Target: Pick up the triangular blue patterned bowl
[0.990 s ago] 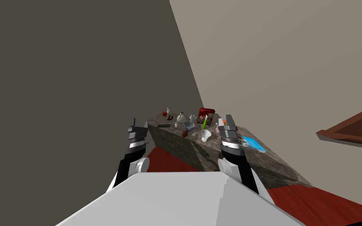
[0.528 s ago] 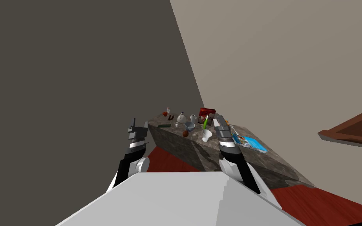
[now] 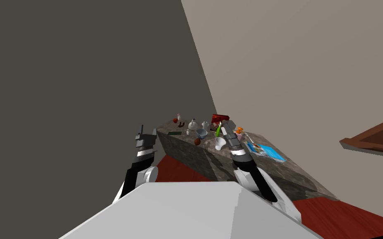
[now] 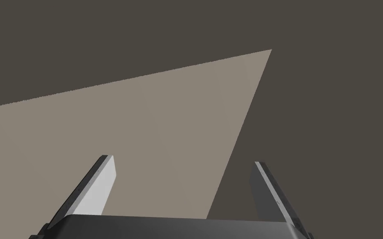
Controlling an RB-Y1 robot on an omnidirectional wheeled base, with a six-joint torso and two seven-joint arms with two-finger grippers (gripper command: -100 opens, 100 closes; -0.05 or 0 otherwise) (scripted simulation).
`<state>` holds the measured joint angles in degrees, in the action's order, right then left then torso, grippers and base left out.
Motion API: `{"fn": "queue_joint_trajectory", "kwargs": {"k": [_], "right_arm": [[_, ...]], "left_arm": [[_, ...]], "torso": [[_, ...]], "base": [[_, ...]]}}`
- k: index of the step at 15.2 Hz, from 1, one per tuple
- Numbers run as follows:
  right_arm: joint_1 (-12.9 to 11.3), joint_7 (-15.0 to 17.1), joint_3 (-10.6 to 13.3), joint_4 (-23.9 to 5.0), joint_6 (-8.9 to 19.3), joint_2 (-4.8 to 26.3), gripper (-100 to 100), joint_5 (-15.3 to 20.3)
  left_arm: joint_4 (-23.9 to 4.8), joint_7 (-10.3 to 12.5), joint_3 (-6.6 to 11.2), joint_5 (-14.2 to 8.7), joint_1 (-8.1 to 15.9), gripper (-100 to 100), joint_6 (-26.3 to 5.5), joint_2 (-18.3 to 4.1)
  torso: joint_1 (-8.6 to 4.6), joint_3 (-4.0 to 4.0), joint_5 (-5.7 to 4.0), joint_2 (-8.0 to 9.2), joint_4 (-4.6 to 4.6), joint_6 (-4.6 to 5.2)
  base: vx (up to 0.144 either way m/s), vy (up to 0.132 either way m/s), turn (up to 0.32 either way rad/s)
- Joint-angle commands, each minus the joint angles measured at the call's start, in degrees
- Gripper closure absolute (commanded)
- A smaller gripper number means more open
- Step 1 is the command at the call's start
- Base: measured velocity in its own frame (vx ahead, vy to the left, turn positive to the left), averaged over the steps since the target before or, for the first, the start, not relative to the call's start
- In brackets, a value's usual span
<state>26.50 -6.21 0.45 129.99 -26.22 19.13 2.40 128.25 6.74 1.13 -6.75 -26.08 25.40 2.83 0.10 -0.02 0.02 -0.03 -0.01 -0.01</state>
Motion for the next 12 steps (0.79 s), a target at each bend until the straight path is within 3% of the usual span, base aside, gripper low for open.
{"fn": "queue_joint_trajectory", "kwargs": {"k": [1,8,9,12], "right_arm": [[-0.51,-0.14,0.91,-0.86,0.41,2.86,-100,0.16],[-1.44,-0.14,3.2,-2.77,1.54,11.11,-100,0.33],[-1.95,-0.15,4.45,-3.79,2.15,12.55,-100,0.42],[-1.95,-0.15,4.45,-3.79,2.15,15.22,-100,0.42]], "left_arm": [[0.0,0.0,0.0,0.0,0.0,0,0.0,0.0],[0.0,0.0,0.0,0.0,0.0,0,0.0,0.0],[0.0,0.0,0.0,0.0,0.0,0,0.0,0.0],[0.0,0.0,0.0,0.0,0.0,0,0.0,0.0]], "torso": [[0.0,0.0,0.0,0.0,0.0,0.0],[0.04,-0.01,0.01,-0.01,0.0,0.0],[0.02,-0.01,0.01,-0.02,0.0,0.0],[0.06,-0.02,0.02,-0.02,-0.01,0.0]], "base": [[0.006,0.035,0.011],[0.007,0.034,0.011],[0.013,0.04,0.014],[0.009,0.034,0.007]]}}
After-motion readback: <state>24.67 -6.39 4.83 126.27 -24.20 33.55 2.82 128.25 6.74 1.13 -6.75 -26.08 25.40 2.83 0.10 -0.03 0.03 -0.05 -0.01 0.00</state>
